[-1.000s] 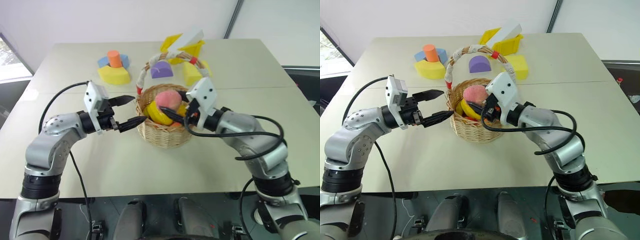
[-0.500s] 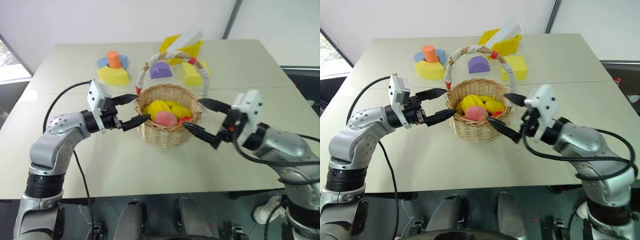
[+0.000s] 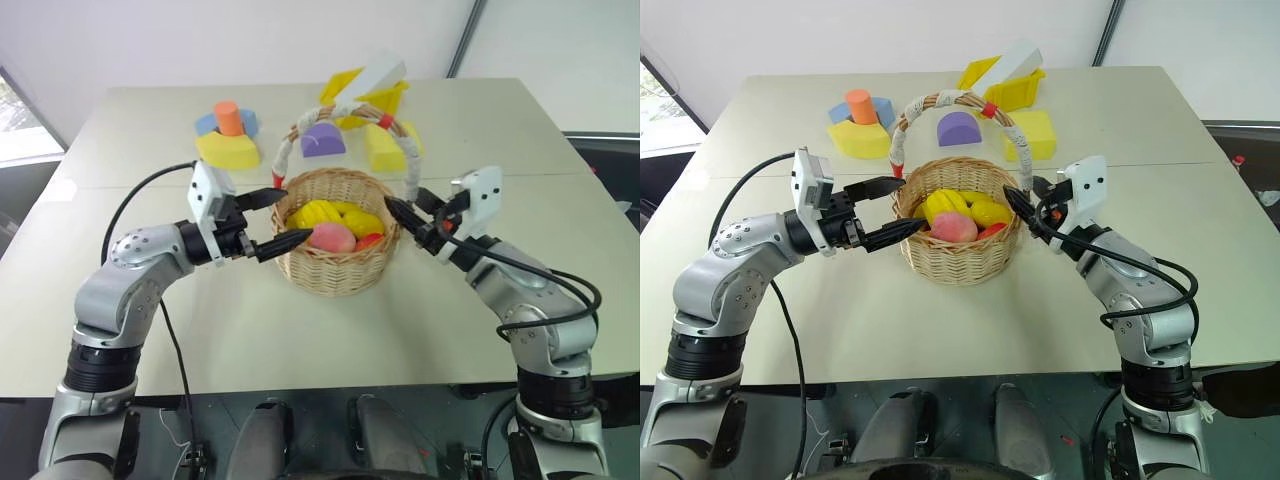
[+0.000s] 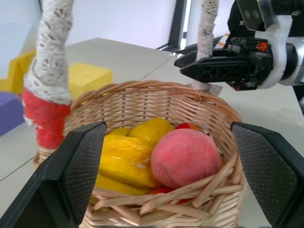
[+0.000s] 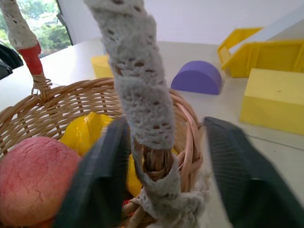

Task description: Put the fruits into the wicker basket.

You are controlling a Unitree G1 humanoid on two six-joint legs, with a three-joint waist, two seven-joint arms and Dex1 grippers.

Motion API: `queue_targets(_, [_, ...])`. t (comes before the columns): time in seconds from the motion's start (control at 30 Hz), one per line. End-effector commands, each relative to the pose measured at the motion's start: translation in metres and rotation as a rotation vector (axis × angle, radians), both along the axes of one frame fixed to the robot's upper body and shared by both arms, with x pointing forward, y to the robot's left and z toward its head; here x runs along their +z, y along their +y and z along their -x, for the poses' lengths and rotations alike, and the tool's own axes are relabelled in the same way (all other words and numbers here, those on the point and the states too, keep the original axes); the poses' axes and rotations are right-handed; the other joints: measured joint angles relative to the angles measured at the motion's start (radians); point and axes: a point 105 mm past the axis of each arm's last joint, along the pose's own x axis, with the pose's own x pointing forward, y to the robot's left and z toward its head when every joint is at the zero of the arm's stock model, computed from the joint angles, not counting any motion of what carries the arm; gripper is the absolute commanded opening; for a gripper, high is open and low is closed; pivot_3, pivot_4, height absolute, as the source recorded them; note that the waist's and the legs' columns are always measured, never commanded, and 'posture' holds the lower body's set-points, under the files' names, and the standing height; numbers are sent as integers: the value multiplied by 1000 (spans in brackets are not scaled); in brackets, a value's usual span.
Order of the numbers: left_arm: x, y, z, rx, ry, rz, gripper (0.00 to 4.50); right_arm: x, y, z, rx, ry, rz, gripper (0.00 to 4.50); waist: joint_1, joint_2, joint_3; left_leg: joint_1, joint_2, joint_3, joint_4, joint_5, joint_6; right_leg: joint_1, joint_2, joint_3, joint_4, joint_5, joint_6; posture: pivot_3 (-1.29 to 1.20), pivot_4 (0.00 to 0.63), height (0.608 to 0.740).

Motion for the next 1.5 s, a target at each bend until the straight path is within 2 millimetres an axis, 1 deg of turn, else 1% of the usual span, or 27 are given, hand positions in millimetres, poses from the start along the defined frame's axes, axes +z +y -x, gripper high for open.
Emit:
queue_targets(0.03, [7,-3,5,-1,-44,13,4500,23,2,7,8,-95,-24,93,-1,0,0,0,0,0,0,0,0,0,0,0,0,0,0,0,150,740])
queue_targets(0.1, [7,-3,3,16,-50,31,4500,28,-2,8,-16,-118,-25,80,-1,0,0,0,0,0,0,0,0,0,0,0,0,0,0,0,150,740])
queue_targets(0.2, [8,-8,-1,57,-66,71,4500,39,-25,7,-126,-170,-20,80,-1,0,0,0,0,0,0,0,0,0,0,0,0,0,0,0,150,740])
queue_targets(0.27, [6,-12,-2,76,-74,82,4500,46,-50,6,-239,-199,-19,80,2,0,0,0,0,0,0,0,0,0,0,0,0,0,0,0,150,740])
queue_targets(0.3, [4,-16,-2,80,-75,91,4500,48,-70,5,-324,-210,-9,80,3,0,0,0,0,0,0,0,0,0,0,0,0,0,0,0,150,740])
queue_targets(0.33, [3,-22,-1,76,-77,103,4500,47,-97,4,-439,-210,10,80,5,0,0,0,0,0,0,0,0,0,0,0,0,0,0,0,150,740])
queue_targets(0.43, [3,-33,-1,66,-80,135,4500,47,-150,5,-657,-213,27,80,7,0,0,0,-2,0,0,0,0,1,-1,0,0,0,0,0,150,740])
queue_targets(0.5, [1,-39,-3,70,-77,142,4500,45,-177,6,-761,-211,10,80,3,0,0,0,-2,0,0,0,0,1,-1,0,0,0,0,0,150,740])
queue_targets(0.6, [-1,-45,-6,83,-83,142,4500,40,-199,4,-838,-206,15,80,-7,0,0,1,0,2,0,0,0,1,1,1,0,0,0,0,150,740])
queue_targets(0.73, [-2,-52,-8,87,-88,142,4500,32,-216,0,-882,-195,15,80,-11,3,-1,3,2,4,-1,0,0,1,4,4,1,0,0,0,150,740])
queue_targets(0.77, [-2,-53,-9,90,-90,143,4500,31,-218,0,-885,-193,3,580,-8,3,-1,4,2,4,-1,0,0,1,4,4,2,0,0,0,150,740])
queue_targets(0.8, [-2,-54,-10,91,-91,143,4500,31,-220,1,-886,-194,0,1121,-7,3,-1,4,2,4,-1,0,0,1,5,4,2,0,0,0,150,740])
queue_targets(0.83, [-3,-54,-11,93,-91,143,4500,32,-221,3,-893,-199,3,1316,-5,3,-1,4,2,4,-1,0,0,1,5,4,2,0,0,0,150,740])
queue_targets(0.87, [-3,-53,-11,95,-90,143,4500,32,-222,6,-901,-200,9,1942,-4,3,-1,4,2,4,-1,0,0,1,5,4,2,0,0,0,150,740])
queue_targets(0.9, [-4,-52,-11,98,-85,143,4500,33,-223,9,-907,-202,26,2416,-2,3,-1,4,2,4,-1,0,0,1,4,4,2,0,0,0,150,740])
queue_targets(0.97, [-7,-46,-13,110,-82,142,4500,36,-223,17,-913,-211,116,3399,2,3,-1,3,2,4,-1,0,0,1,4,4,2,0,0,0,150,740])
queue_targets(1.07, [-12,-31,-18,157,-79,125,4500,40,-221,29,-897,-233,181,3399,1,3,-2,2,1,3,-1,0,0,1,3,4,1,0,0,0,150,740])
queue_targets(1.13, [-17,-15,-23,212,-65,121,4500,42,-221,39,-872,-245,189,3399,-2,4,-2,3,1,3,-1,0,0,1,3,4,1,0,0,0,150,740])
queue_targets(1.2, [-26,12,-25,282,-37,100,4500,35,-211,50,-757,-241,232,3399,-2,4,-2,3,1,3,-1,0,0,1,4,4,1,0,0,0,150,740])
queue_targets(1.23, [-30,19,-25,302,-27,91,4500,32,-207,53,-715,-237,246,3399,-4,4,-2,3,2,3,-1,0,0,1,4,4,1,0,0,0,150,740])
queue_targets(1.3, [-39,36,-25,353,-5,59,4500,23,-183,58,-553,-219,258,3399,-6,4,-2,4,3,3,-1,0,1,2,5,4,1,0,0,0,150,740])
queue_targets(1.37, [-50,58,-25,432,27,27,4500,4,-145,62,-328,-146,263,3399,-6,4,-2,5,3,3,-1,0,1,3,5,4,1,0,0,0,150,740])
queue_targets(1.43, [-57,69,-25,472,46,7,4500,-6,-124,65,-208,-113,281,3399,-6,4,-2,7,3,3,-1,0,1,5,5,4,0,0,0,0,150,740])
queue_targets(1.5, [-65,81,-22,523,52,0,4500,-19,-99,63,-90,-84,279,3399,-5,4,-2,8,3,3,-1,0,1,6,4,3,0,0,0,0,150,740])
